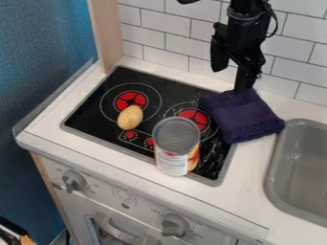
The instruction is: Put the tin into the burner
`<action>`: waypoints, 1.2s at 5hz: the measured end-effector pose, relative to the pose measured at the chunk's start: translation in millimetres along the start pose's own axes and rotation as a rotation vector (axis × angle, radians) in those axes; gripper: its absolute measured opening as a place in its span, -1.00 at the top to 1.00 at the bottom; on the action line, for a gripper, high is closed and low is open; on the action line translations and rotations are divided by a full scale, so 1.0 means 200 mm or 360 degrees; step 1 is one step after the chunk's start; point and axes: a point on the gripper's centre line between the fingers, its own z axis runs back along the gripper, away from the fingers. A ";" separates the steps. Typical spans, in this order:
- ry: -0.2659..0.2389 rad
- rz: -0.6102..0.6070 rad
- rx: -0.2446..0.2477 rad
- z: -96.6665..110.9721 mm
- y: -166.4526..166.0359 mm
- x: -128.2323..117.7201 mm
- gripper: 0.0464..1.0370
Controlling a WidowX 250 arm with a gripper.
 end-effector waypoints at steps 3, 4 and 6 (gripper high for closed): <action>0.0067 0.0177 0.0043 -0.02 -0.18 -0.06 -0.93; -0.0002 0.0317 0.0018 0.03 -0.29 -0.08 -0.93; -0.0002 0.0494 0.0098 0.20 -0.50 -0.22 -0.93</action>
